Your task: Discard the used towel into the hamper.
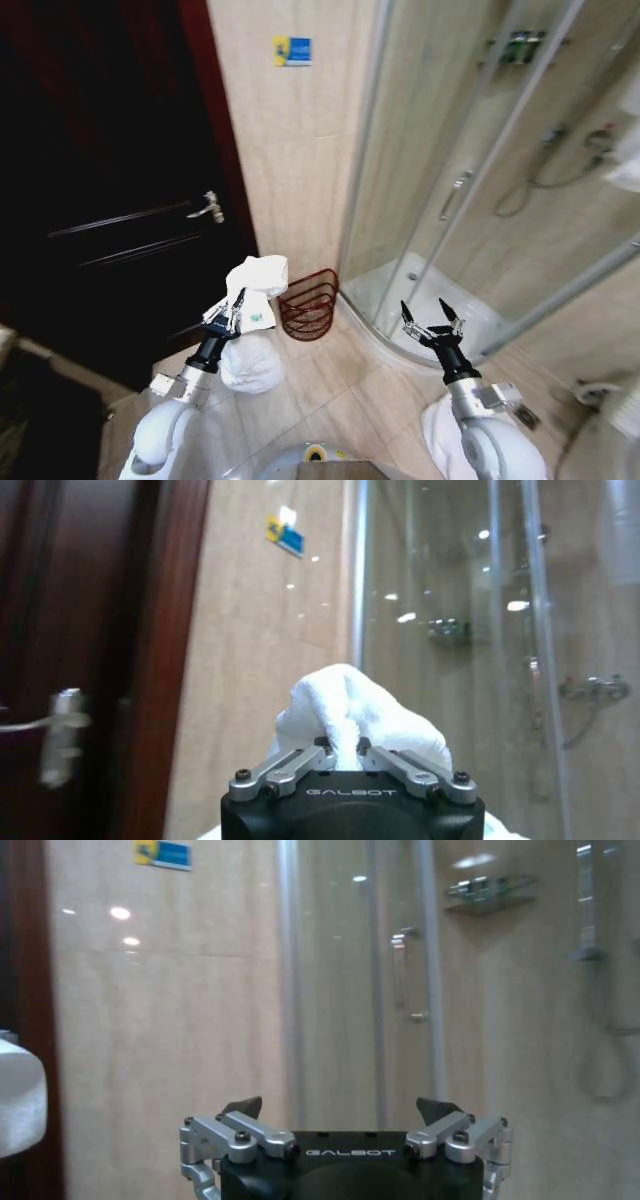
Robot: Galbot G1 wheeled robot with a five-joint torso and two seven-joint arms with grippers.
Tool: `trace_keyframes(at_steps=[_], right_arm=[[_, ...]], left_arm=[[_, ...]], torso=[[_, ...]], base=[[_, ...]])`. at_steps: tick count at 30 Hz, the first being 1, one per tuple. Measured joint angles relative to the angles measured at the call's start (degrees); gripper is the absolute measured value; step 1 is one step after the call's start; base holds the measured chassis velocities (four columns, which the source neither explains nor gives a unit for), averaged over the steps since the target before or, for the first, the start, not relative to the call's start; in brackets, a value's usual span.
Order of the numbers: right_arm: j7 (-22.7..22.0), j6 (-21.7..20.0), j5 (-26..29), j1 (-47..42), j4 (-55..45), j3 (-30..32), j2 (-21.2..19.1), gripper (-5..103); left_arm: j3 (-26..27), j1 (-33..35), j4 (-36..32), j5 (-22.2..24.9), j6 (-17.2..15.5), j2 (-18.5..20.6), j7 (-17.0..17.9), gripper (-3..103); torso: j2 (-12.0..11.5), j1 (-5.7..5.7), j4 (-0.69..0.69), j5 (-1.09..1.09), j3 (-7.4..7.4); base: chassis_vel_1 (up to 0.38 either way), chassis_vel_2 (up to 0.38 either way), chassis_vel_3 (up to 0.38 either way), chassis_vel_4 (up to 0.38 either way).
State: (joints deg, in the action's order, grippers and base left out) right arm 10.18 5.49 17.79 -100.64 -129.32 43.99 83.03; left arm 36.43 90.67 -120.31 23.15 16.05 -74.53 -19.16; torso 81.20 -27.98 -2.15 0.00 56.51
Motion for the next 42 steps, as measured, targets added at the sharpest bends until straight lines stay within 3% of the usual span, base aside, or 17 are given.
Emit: trace_keyframes(at_steps=[16,42], right_arm=[[-0.58,0.25,-1.43,-0.24,0.16,-0.26,1.49,100],[-0.3,0.76,-1.38,-0.08,0.96,0.07,1.19,100]], left_arm=[[-0.15,-0.52,0.59,1.19,0.92,-0.23,-0.24,5],[-0.27,-0.52,1.07,1.13,1.46,-0.28,-1.19,5]], torso=[[0.0,0.0,-0.01,-0.01,0.0],[0.0,0.0,0.0,-0.01,0.0]], base=[[-0.095,-0.096,-0.101,-0.094],[0.0,0.0,0.0,0.0]])
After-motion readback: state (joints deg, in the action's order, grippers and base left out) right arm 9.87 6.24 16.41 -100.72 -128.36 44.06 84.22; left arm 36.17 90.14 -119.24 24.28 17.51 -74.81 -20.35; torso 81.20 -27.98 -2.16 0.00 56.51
